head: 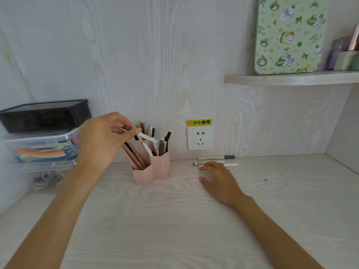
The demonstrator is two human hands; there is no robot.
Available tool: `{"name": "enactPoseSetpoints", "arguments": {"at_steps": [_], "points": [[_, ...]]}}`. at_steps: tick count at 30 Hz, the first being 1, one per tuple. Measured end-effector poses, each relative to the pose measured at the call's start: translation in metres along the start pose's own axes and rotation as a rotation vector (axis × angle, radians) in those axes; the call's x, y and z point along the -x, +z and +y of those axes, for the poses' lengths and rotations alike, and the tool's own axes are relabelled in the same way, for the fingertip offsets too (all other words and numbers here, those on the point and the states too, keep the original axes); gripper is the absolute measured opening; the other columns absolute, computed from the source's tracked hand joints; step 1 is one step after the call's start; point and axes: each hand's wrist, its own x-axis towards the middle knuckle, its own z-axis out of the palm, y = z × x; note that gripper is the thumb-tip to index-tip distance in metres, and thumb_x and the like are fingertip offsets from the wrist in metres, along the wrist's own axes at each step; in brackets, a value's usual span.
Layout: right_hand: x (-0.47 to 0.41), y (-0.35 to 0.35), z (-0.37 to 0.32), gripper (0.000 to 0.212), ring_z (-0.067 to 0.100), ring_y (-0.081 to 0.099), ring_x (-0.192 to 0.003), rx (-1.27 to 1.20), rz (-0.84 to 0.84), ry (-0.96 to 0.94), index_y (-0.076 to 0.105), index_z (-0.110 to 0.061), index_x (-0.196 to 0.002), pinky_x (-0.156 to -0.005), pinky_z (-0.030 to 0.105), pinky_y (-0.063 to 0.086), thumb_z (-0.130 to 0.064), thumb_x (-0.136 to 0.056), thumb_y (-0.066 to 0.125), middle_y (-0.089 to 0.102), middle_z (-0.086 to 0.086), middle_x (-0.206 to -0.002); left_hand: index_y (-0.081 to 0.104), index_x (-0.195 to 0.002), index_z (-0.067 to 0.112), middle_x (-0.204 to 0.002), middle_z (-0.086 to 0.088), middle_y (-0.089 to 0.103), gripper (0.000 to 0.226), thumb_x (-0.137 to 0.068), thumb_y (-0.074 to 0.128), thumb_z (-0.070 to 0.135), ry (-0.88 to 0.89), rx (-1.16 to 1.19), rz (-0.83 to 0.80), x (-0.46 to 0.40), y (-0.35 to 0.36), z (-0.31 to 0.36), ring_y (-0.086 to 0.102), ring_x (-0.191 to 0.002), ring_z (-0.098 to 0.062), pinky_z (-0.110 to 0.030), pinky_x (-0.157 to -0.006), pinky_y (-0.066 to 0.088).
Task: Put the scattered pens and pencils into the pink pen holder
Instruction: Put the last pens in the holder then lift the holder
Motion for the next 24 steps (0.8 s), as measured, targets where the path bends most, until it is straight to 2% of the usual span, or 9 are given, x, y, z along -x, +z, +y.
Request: {"name": "enactPoseSetpoints", "arguments": {"at_steps": [2, 4, 7, 10, 14, 17, 20, 22, 24], "points": [[0.001, -0.001, 0.000, 0.034, 0.014, 0.040, -0.124, -0.002, -0.003, 0.003, 0.054, -0.023, -0.122, -0.101, 0.028, 0.031, -0.032, -0.089, 0.053, 0.050, -0.006, -0.128, 0.070, -0.076, 0.021, -0.071, 0.008, 0.068, 0.019, -0.068, 0.079, 0.035, 0.031, -0.112, -0.086, -0.009, 0.004, 0.003, 0.062, -0.063, 0.001, -0.018, -0.064, 0.050], [0.001, -0.001, -0.001, 0.035, 0.014, 0.040, -0.124, -0.009, 0.001, 0.008, 0.054, -0.023, -0.122, -0.100, 0.028, 0.031, -0.033, -0.088, 0.053, 0.050, -0.006, -0.128, 0.070, -0.075, 0.023, -0.072, 0.006, 0.069, 0.018, -0.069, 0.079, 0.039, 0.055, -0.206, -0.157, -0.017, 0.008, 0.006, 0.064, -0.068, -0.007, -0.025, -0.067, 0.050], [0.001, -0.001, -0.001, 0.037, 0.015, 0.039, -0.125, 0.015, 0.038, 0.017, 0.052, -0.022, -0.124, -0.100, 0.029, 0.029, -0.031, -0.088, 0.054, 0.050, -0.006, -0.129, 0.072, -0.078, 0.028, -0.077, 0.009, 0.071, 0.020, -0.072, 0.075, 0.047, 0.099, -0.314, -0.198, -0.027, 0.018, 0.005, 0.065, -0.076, -0.010, -0.028, -0.067, 0.048], [-0.001, -0.003, 0.000, 0.041, 0.019, 0.039, -0.126, 0.019, 0.111, 0.076, 0.047, -0.017, -0.128, -0.102, 0.031, 0.031, -0.016, -0.088, 0.051, 0.051, 0.001, -0.131, 0.070, -0.088, 0.031, -0.083, 0.010, 0.071, 0.026, -0.071, 0.073, 0.051, 0.120, -0.338, -0.211, -0.028, 0.037, 0.001, 0.065, -0.083, -0.011, -0.027, -0.065, 0.041], [-0.002, -0.004, 0.006, 0.046, 0.023, 0.039, -0.127, 0.032, 0.171, 0.177, 0.043, -0.010, -0.132, -0.102, 0.033, 0.032, -0.002, -0.086, 0.045, 0.051, 0.008, -0.133, 0.067, -0.086, 0.027, -0.081, 0.011, 0.071, 0.026, -0.075, 0.070, 0.050, 0.082, -0.242, -0.141, -0.012, 0.065, -0.005, 0.060, -0.074, -0.008, -0.024, -0.058, 0.032], [-0.001, -0.002, 0.007, 0.048, 0.021, 0.035, -0.131, 0.057, 0.135, 0.173, 0.039, -0.012, -0.135, -0.105, 0.032, 0.029, -0.003, -0.087, 0.043, 0.046, 0.005, -0.137, 0.070, -0.085, 0.023, -0.077, 0.005, 0.073, 0.027, -0.082, 0.062, 0.049, 0.116, -0.327, -0.033, 0.002, 0.077, -0.014, 0.066, -0.072, -0.020, -0.026, -0.055, 0.037], [-0.001, 0.001, 0.010, 0.049, 0.019, 0.027, -0.137, 0.124, 0.089, 0.150, 0.033, -0.014, -0.139, -0.110, 0.035, 0.025, -0.007, -0.090, 0.038, 0.038, 0.001, -0.145, 0.073, -0.071, 0.021, -0.061, 0.000, 0.067, 0.038, -0.089, 0.051, 0.047, 0.210, -0.446, 0.043, 0.008, 0.084, -0.021, 0.063, -0.062, -0.024, -0.021, -0.047, 0.027], [-0.001, 0.002, 0.011, 0.050, 0.018, 0.021, -0.140, 0.165, 0.047, 0.141, 0.030, -0.016, -0.141, -0.113, 0.037, 0.022, -0.010, -0.092, 0.035, 0.032, 0.001, -0.149, 0.073, -0.068, 0.019, -0.068, 0.002, 0.068, 0.048, -0.091, 0.041, 0.047, 0.312, -0.513, 0.059, 0.012, 0.086, -0.027, 0.063, -0.074, -0.022, -0.023, -0.050, 0.033], [-0.001, 0.002, 0.011, 0.049, 0.018, 0.021, -0.140, 0.168, 0.046, 0.128, 0.033, -0.019, -0.140, -0.112, 0.037, 0.021, -0.010, -0.092, 0.035, 0.031, 0.000, -0.149, 0.075, -0.081, 0.019, -0.093, 0.001, 0.070, 0.049, -0.091, 0.037, 0.048, 0.368, -0.560, 0.024, 0.016, 0.089, -0.035, 0.058, -0.096, -0.022, -0.032, -0.065, 0.042]]}}
